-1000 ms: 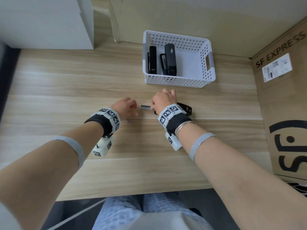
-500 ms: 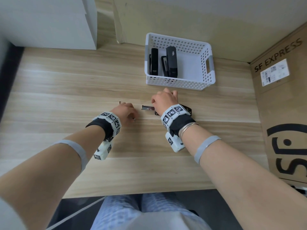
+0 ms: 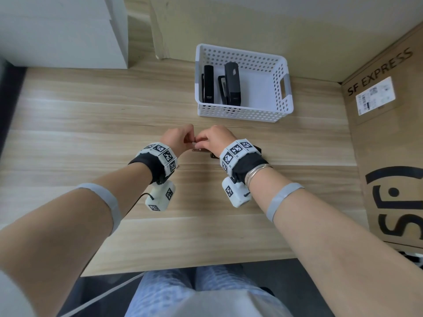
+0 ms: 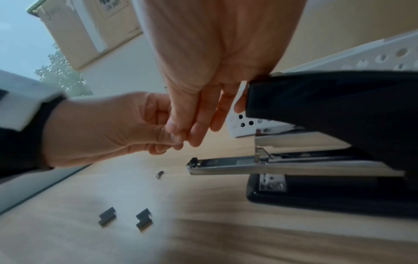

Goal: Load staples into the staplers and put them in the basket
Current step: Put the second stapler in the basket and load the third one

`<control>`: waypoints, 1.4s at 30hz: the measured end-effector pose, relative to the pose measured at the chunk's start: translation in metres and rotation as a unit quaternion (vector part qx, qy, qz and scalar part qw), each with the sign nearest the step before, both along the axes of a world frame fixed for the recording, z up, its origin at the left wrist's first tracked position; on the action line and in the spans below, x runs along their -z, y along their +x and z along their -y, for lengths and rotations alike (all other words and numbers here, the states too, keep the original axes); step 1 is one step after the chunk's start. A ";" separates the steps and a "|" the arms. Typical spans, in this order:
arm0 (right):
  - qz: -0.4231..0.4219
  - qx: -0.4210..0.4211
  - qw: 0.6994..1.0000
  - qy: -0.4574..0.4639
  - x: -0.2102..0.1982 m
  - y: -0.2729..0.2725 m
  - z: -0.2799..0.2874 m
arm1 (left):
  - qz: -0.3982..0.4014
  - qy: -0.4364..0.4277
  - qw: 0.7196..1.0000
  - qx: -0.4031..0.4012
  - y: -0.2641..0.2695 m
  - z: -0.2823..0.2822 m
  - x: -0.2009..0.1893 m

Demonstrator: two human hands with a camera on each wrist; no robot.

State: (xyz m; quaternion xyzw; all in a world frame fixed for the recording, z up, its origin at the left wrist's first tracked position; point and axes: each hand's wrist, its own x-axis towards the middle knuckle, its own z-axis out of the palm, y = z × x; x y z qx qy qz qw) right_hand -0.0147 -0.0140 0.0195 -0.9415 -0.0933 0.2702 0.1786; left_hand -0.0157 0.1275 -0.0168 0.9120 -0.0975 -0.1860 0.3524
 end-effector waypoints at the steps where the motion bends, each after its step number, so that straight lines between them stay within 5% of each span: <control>1: -0.008 0.013 1.000 0.007 0.000 0.000 -0.001 | 0.007 0.008 1.000 0.004 0.001 0.001 0.000; 4: 0.004 0.032 0.999 0.012 0.000 0.002 0.001 | 0.018 0.019 1.000 0.011 0.003 0.001 0.003; 12: 0.080 -0.052 0.983 -0.158 0.012 -0.004 0.004 | -0.045 0.068 0.996 0.032 0.001 -0.004 0.027; 30: 0.031 -0.049 0.976 -0.208 0.018 0.011 -0.011 | -0.082 0.107 0.990 0.031 0.000 -0.016 0.021; 42: 0.061 -0.010 0.977 -0.202 0.017 0.002 0.001 | -0.066 0.218 0.962 0.154 -0.015 -0.024 0.026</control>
